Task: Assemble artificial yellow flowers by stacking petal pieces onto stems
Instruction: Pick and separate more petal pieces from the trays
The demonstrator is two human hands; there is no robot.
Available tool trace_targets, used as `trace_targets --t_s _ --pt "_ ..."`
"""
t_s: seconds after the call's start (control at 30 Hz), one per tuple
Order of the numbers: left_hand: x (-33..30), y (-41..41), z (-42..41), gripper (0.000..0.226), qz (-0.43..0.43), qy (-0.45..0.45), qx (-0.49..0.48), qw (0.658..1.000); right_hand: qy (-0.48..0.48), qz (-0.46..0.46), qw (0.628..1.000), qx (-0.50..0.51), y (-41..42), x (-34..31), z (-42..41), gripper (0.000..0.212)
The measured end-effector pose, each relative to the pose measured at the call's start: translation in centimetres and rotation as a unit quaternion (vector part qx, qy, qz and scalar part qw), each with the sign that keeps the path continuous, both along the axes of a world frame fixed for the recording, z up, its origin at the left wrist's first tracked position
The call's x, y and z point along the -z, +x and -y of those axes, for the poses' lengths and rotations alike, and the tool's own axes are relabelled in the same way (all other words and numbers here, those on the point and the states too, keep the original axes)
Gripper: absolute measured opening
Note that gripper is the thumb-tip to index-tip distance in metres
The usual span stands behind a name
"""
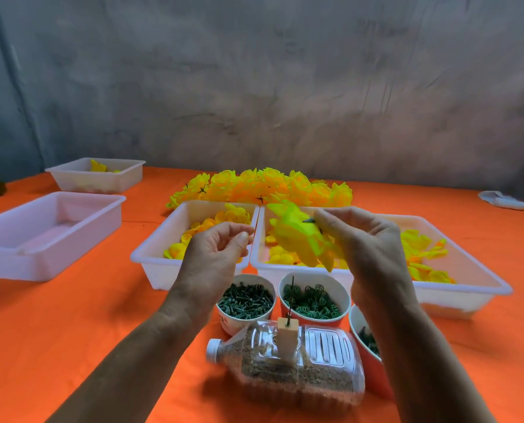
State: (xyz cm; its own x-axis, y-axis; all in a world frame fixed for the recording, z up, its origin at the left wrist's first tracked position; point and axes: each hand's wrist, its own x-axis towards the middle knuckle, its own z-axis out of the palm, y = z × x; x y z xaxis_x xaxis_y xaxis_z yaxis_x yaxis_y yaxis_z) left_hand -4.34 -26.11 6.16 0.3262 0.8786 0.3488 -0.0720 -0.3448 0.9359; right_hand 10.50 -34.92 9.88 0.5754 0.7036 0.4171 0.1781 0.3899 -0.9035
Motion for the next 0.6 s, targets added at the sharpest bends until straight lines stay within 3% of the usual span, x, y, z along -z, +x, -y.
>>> trace_targets --t_s 0.1,0.2,0.33,0.47,0.6 --pt "-1.0 1.0 -0.2 0.009 -0.005 0.012 0.011 1.0 0.004 -0.224 0.974 -0.043 1.8 -0.3 -1.1 0.012" --pt "-2.1 2.7 -0.8 0.029 -0.03 -0.012 0.034 0.999 -0.026 -0.41 0.906 -0.102 2.4 0.2 -2.6 0.019" --pt "-3.2 5.0 -1.6 0.057 -0.068 -0.092 0.087 0.99 -0.034 -0.471 0.865 -0.168 2.0 1.5 -4.1 0.044" --pt "-3.3 6.3 -2.3 0.051 -0.046 -0.145 0.076 0.986 -0.046 -0.536 0.819 -0.2 1.9 2.2 -4.7 0.017" --pt "-3.6 6.4 -2.9 0.038 -0.027 -0.159 0.071 0.984 -0.057 -0.522 0.827 -0.202 2.4 3.3 -5.0 0.025"
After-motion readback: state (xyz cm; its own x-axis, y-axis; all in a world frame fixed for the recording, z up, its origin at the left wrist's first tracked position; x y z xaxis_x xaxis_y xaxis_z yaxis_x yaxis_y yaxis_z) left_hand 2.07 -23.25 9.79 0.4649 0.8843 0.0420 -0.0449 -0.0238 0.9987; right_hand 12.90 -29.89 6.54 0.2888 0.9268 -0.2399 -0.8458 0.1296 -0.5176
